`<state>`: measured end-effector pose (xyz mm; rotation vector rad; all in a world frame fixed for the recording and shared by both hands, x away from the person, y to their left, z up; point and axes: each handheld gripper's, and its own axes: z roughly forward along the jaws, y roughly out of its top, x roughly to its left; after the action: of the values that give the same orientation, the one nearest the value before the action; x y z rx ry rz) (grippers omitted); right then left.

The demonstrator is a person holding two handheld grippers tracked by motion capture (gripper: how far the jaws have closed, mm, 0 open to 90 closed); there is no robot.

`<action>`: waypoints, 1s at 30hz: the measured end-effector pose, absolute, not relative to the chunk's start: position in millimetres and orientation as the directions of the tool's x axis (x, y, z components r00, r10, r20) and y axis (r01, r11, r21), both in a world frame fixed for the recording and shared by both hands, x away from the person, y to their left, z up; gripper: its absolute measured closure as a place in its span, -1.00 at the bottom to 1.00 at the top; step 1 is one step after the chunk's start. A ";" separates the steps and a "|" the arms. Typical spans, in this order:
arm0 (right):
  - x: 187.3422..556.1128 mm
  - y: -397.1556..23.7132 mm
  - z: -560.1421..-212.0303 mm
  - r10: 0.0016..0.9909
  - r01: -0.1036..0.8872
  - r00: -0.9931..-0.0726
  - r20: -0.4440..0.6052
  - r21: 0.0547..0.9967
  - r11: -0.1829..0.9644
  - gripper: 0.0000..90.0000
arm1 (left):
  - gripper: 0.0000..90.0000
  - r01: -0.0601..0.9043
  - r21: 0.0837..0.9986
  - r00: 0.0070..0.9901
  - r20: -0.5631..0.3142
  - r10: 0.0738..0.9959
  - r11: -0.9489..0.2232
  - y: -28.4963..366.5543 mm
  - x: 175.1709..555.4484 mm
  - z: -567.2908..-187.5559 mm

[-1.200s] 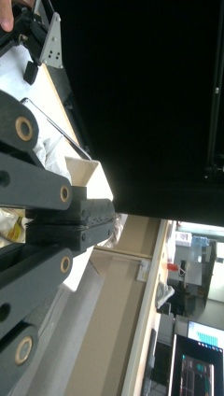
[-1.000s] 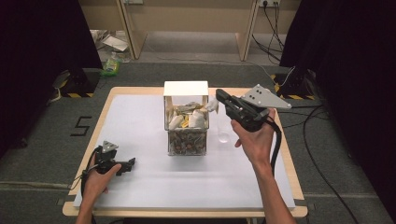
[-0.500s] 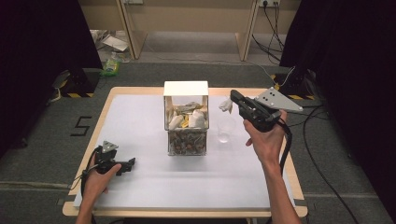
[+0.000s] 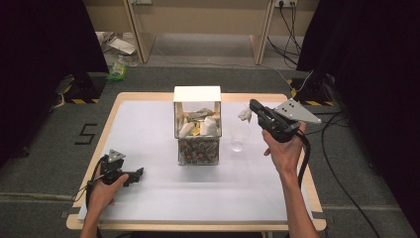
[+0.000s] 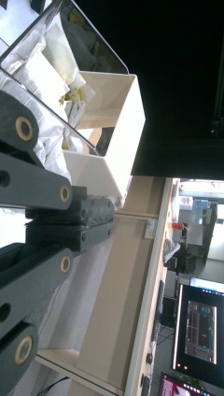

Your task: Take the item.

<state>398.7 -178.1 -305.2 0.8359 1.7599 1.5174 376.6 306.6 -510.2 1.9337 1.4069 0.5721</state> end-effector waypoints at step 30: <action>423.5 -178.9 -346.0 0.825 0.082 -0.561 -0.074 0.986 0.144 0.99 | -1.00 0.652 0.731 0.326 -0.030 0.945 -0.202 307.1 376.6 -510.2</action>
<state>423.5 -178.9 -346.0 0.8707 1.7801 1.4728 376.6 307.1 -510.2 1.9415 1.4024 0.5754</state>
